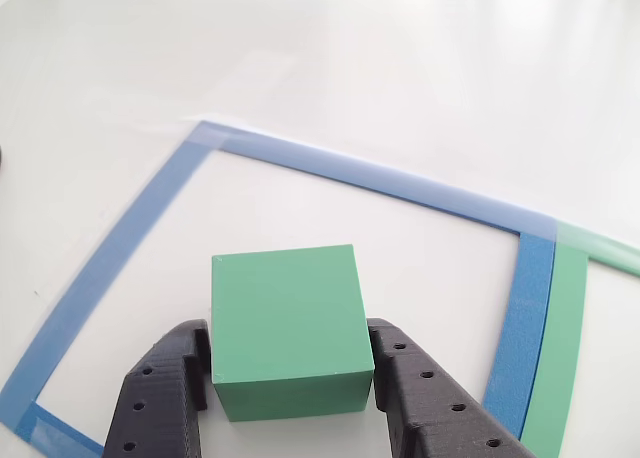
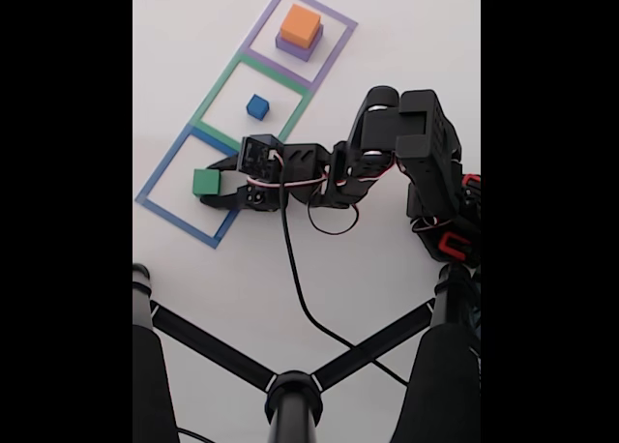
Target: Tower of hanoi
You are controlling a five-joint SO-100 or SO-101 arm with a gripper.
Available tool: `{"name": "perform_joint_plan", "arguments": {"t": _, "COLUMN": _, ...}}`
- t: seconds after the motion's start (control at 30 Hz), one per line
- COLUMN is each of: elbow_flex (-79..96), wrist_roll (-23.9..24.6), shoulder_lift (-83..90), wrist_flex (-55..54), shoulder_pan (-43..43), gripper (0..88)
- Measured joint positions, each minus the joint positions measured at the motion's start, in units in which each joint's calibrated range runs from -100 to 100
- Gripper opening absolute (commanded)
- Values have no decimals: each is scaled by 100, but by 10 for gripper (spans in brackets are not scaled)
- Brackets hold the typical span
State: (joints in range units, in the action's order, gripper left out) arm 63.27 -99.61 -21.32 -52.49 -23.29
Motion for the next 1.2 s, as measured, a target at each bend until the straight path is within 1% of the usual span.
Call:
{"name": "perform_joint_plan", "arguments": {"t": 0.27, "elbow_flex": -17, "wrist_roll": 20, "shoulder_lift": -68, "wrist_flex": -305, "shoulder_pan": 0, "gripper": 221}}
{"name": "perform_joint_plan", "arguments": {"t": 0.47, "elbow_flex": -26, "wrist_roll": 20, "shoulder_lift": 93, "wrist_flex": -321, "shoulder_pan": 0, "gripper": 206}}
{"name": "perform_joint_plan", "arguments": {"t": 0.63, "elbow_flex": -26, "wrist_roll": -39, "shoulder_lift": 1038, "wrist_flex": 329, "shoulder_pan": -8, "gripper": 177}}
{"name": "perform_joint_plan", "arguments": {"t": 0.73, "elbow_flex": -26, "wrist_roll": -39, "shoulder_lift": 1705, "wrist_flex": 907, "shoulder_pan": 33, "gripper": 126}}
{"name": "perform_joint_plan", "arguments": {"t": 0.83, "elbow_flex": 61, "wrist_roll": -39, "shoulder_lift": 2541, "wrist_flex": 1726, "shoulder_pan": 123, "gripper": 76}}
{"name": "perform_joint_plan", "arguments": {"t": 0.93, "elbow_flex": 191, "wrist_roll": -39, "shoulder_lift": 3672, "wrist_flex": 3018, "shoulder_pan": 229, "gripper": 54}}
{"name": "perform_joint_plan", "arguments": {"t": 1.07, "elbow_flex": 157, "wrist_roll": -39, "shoulder_lift": 5462, "wrist_flex": 5457, "shoulder_pan": 368, "gripper": 28}}
{"name": "perform_joint_plan", "arguments": {"t": 1.2, "elbow_flex": -366, "wrist_roll": -39, "shoulder_lift": 6636, "wrist_flex": 8002, "shoulder_pan": 606, "gripper": 15}}
